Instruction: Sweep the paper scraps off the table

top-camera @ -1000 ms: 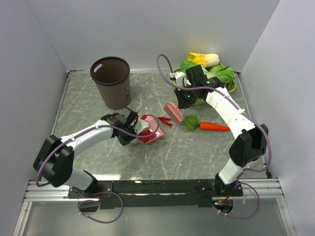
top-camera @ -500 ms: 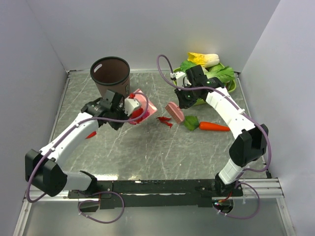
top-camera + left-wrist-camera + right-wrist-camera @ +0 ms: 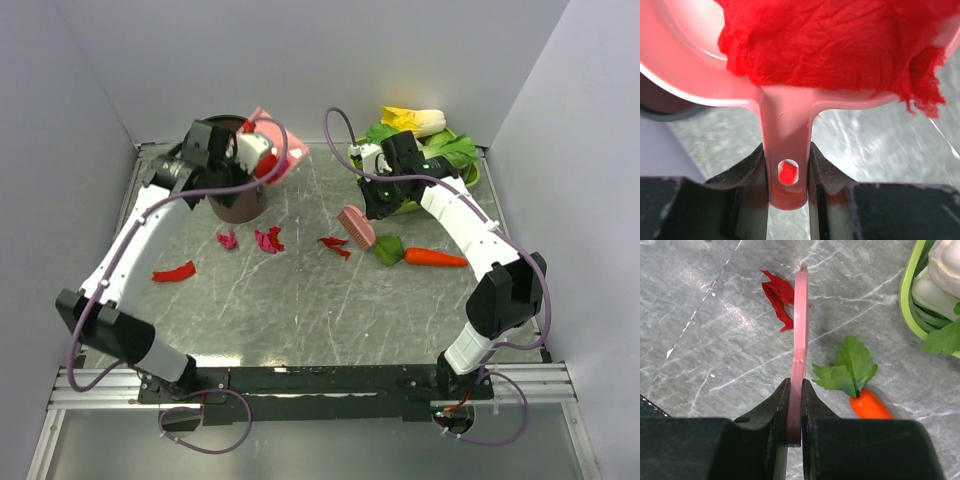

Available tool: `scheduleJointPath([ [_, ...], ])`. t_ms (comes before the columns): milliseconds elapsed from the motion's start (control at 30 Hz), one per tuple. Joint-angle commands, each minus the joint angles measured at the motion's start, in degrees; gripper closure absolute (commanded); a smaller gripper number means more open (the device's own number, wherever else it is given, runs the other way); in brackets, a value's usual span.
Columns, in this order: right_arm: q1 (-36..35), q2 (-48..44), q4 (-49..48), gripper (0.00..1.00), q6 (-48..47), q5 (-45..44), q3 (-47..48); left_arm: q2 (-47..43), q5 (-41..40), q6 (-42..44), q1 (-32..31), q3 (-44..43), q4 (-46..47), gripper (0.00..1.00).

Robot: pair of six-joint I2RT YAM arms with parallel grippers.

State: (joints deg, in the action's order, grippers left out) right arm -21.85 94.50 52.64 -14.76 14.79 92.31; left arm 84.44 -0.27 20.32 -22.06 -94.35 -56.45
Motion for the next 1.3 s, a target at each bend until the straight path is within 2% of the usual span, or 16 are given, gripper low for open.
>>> scheduleJointPath([
  [0,0.4,-1.9,-2.1,1.0,1.1,0.9,1.5,4.1,-5.3,-2.7,2.5,-10.9,-2.3,0.99],
  [133,0.5,-1.9,-2.1,1.0,1.1,1.2,1.2,9.8,-8.8,-4.1,5.1,-22.7,-4.5,0.99],
  [300,0.5,-1.7,-2.0,1.0,1.1,1.8,1.3,13.7,-13.1,-4.1,8.9,-30.9,-5.7,0.99],
  [500,0.3,-1.2,-1.8,1.0,1.1,2.5,1.6,13.5,-17.5,0.0,12.2,-28.9,-1.3,0.99],
  [667,0.4,-0.8,-1.5,1.0,1.2,2.9,2.3,14.8,-17.1,5.3,18.2,-30.9,-0.1,0.99],
  [833,0.3,-0.8,-1.5,1.0,1.0,3.0,2.0,15.2,-17.2,15.0,23.2,-28.2,2.9,0.99],
  [1000,0.3,-1.2,-1.7,1.0,0.8,3.1,1.5,13.9,-18.2,26.5,23.8,-22.5,8.7,0.99],
  [1267,0.5,-2.6,-1.8,1.0,0.3,3.1,-0.6,14.7,-19.8,40.8,23.6,-19.7,17.5,0.99],
])
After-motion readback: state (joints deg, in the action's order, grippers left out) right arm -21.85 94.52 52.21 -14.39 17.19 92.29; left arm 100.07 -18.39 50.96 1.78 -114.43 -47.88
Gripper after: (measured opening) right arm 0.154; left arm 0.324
